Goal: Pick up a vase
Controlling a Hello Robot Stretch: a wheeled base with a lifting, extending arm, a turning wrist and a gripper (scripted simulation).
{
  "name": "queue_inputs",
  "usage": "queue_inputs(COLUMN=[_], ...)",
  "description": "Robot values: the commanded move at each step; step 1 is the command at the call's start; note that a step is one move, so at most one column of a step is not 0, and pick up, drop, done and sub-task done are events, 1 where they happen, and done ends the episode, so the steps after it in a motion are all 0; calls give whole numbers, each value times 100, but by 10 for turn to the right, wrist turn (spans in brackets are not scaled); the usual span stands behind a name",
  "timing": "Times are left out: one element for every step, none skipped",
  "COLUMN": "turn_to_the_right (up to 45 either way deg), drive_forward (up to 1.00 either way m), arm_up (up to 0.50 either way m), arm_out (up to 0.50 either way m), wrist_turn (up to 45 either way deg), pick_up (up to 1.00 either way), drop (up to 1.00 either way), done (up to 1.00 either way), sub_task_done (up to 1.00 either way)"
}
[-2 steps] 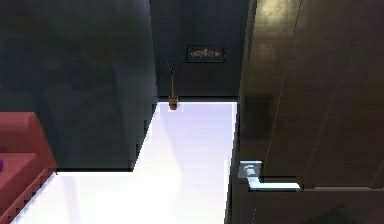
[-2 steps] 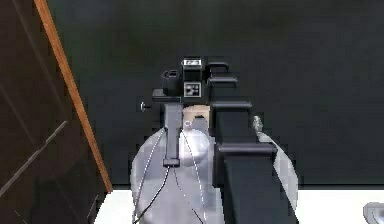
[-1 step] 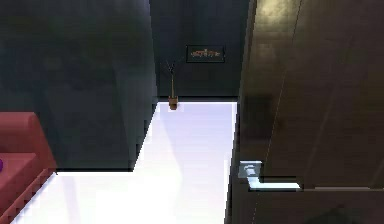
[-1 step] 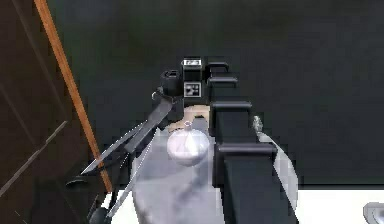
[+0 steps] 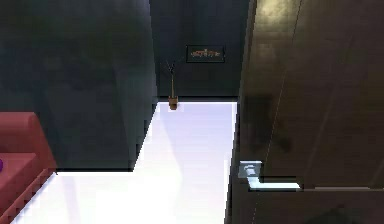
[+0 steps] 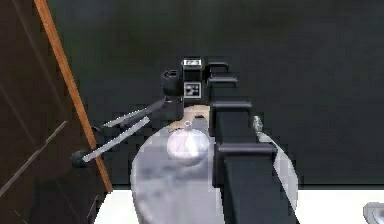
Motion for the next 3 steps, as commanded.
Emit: queue_inputs(turn_to_the_right=[0,0,0], drive_forward=[0,0,0], arm_up=[0,0,-26], arm_out=[0,0,0], wrist_turn=[450,390,0], pick_up=[0,0,0], drop=[0,0,0], done=[0,0,0], sub_task_done=[0,0,0])
